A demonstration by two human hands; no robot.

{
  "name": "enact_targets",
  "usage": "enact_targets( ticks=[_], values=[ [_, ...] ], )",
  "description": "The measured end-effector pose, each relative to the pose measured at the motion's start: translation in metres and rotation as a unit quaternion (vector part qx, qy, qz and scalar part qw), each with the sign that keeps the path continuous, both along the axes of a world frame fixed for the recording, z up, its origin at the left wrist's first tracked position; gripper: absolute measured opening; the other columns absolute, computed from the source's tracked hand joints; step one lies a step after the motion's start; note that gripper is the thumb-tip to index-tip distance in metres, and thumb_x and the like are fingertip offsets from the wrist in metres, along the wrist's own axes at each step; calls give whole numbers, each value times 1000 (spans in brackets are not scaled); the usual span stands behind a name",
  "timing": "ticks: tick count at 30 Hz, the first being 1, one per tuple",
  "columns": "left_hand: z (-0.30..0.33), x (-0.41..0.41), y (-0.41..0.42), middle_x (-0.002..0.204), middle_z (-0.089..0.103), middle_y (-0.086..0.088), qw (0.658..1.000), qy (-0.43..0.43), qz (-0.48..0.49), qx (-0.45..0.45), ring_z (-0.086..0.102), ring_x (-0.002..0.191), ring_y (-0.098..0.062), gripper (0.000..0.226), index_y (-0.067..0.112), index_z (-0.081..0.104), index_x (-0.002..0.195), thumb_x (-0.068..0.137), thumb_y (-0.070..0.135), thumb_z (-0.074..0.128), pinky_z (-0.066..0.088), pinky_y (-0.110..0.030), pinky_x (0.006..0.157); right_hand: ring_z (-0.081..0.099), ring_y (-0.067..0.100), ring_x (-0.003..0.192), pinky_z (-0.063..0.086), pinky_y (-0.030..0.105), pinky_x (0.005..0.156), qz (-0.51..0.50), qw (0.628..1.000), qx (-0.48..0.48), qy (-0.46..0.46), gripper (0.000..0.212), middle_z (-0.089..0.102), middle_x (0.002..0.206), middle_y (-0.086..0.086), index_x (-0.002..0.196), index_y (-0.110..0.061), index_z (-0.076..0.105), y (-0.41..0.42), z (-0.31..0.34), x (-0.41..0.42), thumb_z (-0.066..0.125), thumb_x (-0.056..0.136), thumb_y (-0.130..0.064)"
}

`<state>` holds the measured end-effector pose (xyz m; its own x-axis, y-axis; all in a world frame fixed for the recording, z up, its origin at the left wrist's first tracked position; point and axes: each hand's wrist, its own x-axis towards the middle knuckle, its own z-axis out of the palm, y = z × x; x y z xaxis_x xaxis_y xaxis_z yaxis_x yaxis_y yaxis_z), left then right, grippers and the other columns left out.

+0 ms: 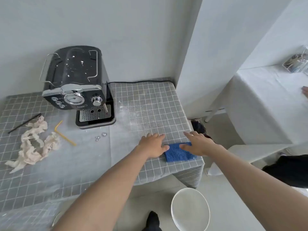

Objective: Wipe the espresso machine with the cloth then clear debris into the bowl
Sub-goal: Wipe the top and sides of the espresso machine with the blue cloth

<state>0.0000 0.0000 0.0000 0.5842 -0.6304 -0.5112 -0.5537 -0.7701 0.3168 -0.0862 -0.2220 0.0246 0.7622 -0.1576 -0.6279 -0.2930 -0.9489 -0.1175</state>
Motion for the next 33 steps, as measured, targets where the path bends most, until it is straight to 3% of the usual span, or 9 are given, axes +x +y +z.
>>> enact_targets(
  ticks=[4,7,11,19,23,29,33],
  values=[
    [-24,-13,-8,164,30,-11,999,-2,-21,36,26,149,-40,74,33,21,162,100,68,38,33,-58,115,26,37,154,43,58,113,19,1000,-7,18,83,21,170,3,165,-36,12,-11,-25,-8,51,99,-66],
    [-39,-18,-12,159,32,-13,999,0,-16,38,31,145,-40,71,33,22,162,101,65,39,38,-56,111,39,35,142,51,51,104,29,999,-18,16,73,32,160,5,162,-38,19,-18,-44,-14,55,100,-52],
    [-47,-21,-14,143,45,-12,1000,-15,-13,21,45,128,-35,56,29,38,153,103,53,47,48,-52,101,48,30,126,55,47,94,-11,1000,0,-11,60,44,142,3,157,-34,33,-24,-58,-17,53,100,-33],
    [-54,-26,-20,120,58,-5,998,-15,47,-48,59,108,-27,32,21,58,128,99,33,64,52,-46,95,56,22,108,57,41,89,-45,998,18,-47,38,54,124,-1,130,-27,60,-26,-63,-4,63,92,-20],
    [-52,-25,-14,106,67,0,992,17,90,-89,65,95,-25,18,20,64,112,95,27,65,54,-42,85,53,24,113,54,39,88,-43,997,24,-51,33,53,121,-1,123,-24,61,-22,-63,-4,63,91,-17],
    [-40,-18,12,98,68,4,977,62,160,-125,66,84,-17,14,24,67,104,90,21,67,59,-41,79,65,21,93,59,41,84,-79,992,83,-43,22,68,105,2,112,-24,61,-10,-52,-1,65,91,-19],
    [-23,-11,41,99,68,2,962,87,200,-166,67,84,-16,14,23,67,104,91,17,66,60,-35,75,64,20,92,50,28,72,-68,987,131,-62,18,68,104,1,110,-24,61,11,-34,8,67,94,-20]
  ],
)
